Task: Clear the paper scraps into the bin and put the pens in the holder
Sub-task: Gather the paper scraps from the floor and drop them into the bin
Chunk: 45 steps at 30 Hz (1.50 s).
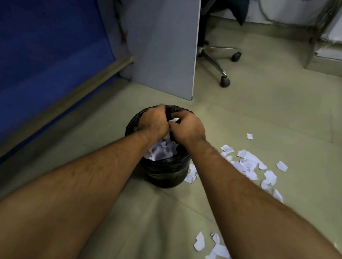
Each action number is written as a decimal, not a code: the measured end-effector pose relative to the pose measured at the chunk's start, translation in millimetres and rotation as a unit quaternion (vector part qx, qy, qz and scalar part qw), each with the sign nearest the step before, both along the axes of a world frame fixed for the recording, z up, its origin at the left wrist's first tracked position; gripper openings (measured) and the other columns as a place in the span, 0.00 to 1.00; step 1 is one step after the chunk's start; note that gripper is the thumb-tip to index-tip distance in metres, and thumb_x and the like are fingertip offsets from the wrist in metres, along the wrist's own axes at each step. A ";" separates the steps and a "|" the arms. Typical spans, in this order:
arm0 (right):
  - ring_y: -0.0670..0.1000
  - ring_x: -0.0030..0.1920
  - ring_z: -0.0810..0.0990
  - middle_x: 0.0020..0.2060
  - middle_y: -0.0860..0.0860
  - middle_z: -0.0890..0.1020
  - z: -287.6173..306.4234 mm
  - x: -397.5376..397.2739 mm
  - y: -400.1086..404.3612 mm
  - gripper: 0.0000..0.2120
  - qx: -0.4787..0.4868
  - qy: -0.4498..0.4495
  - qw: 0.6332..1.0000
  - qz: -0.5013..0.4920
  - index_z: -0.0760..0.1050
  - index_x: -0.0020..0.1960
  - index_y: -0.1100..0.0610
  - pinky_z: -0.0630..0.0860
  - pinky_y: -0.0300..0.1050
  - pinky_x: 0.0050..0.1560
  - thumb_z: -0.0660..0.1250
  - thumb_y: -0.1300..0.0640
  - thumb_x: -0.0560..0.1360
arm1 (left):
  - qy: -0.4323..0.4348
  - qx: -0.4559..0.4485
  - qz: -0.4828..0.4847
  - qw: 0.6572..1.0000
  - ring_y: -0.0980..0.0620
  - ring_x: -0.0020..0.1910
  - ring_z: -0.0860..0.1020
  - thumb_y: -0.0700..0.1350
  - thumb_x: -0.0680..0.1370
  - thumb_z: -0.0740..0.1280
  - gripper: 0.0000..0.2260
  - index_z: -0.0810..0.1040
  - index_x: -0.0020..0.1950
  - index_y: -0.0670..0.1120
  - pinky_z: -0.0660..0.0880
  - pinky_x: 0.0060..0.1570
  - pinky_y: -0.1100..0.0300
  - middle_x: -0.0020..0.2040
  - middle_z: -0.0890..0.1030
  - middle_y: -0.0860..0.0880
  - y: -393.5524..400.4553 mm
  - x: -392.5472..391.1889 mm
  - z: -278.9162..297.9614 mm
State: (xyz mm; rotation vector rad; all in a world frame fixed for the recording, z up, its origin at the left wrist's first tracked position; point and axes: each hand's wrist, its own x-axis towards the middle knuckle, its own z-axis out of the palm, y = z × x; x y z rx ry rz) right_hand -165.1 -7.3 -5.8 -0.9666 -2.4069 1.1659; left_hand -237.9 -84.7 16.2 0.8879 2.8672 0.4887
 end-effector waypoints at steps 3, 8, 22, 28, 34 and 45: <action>0.51 0.57 0.81 0.57 0.47 0.84 -0.5 -0.7 -1.6 0.17 -0.004 0.004 1.000 -0.003 0.82 0.59 0.48 0.76 0.42 0.56 0.66 0.60 0.73 | 0.011 -0.004 0.019 1.000 0.40 0.53 0.80 0.40 0.77 0.63 0.12 0.79 0.59 0.45 0.79 0.53 0.49 0.56 0.82 0.42 1.4 0.6 -3.1; 0.54 0.52 0.82 0.51 0.50 0.85 6.3 16.3 3.7 0.17 -0.017 0.046 0.994 -0.101 0.82 0.53 0.50 0.78 0.44 0.52 0.62 0.63 0.71 | 0.022 0.003 -0.002 1.000 0.42 0.50 0.81 0.38 0.74 0.63 0.13 0.81 0.55 0.47 0.80 0.48 0.52 0.52 0.83 0.45 10.4 13.5 5.2; 0.48 0.42 0.81 0.37 0.45 0.82 -23.3 180.0 67.3 0.10 -0.043 0.016 0.979 -0.201 0.81 0.53 0.51 0.70 0.38 0.41 0.67 0.54 0.74 | -0.073 0.033 -0.184 0.980 0.44 0.57 0.77 0.45 0.74 0.65 0.17 0.76 0.63 0.48 0.73 0.52 0.57 0.58 0.80 0.45 77.4 138.3 -38.7; 0.57 0.58 0.80 0.53 0.54 0.84 -139.3 274.0 40.1 0.16 -0.090 -0.191 0.958 -0.192 0.77 0.59 0.53 0.74 0.44 0.57 0.69 0.51 0.73 | -0.151 -0.154 -0.225 0.950 0.40 0.62 0.75 0.49 0.75 0.67 0.22 0.70 0.68 0.47 0.75 0.57 0.51 0.65 0.75 0.42 49.9 214.0 -140.1; 0.59 0.60 0.72 0.59 0.55 0.73 -211.6 323.9 -22.3 0.23 -0.021 -0.338 0.922 -0.189 0.71 0.64 0.50 0.75 0.51 0.52 0.67 0.43 0.72 | -0.173 -0.329 -0.132 0.919 0.35 0.72 0.61 0.55 0.74 0.69 0.37 0.53 0.77 0.50 0.72 0.63 0.44 0.78 0.51 0.39 -5.7 279.1 -228.6; 0.61 0.51 0.77 0.51 0.58 0.77 -258.2 310.3 -16.1 0.11 -0.015 -0.131 0.966 -0.220 0.79 0.55 0.56 0.74 0.51 0.49 0.66 0.53 0.76 | -0.035 -0.144 -0.337 0.930 0.44 0.58 0.74 0.40 0.80 0.58 0.12 0.73 0.62 0.44 0.69 0.57 0.52 0.60 0.76 0.42 14.9 295.4 -270.3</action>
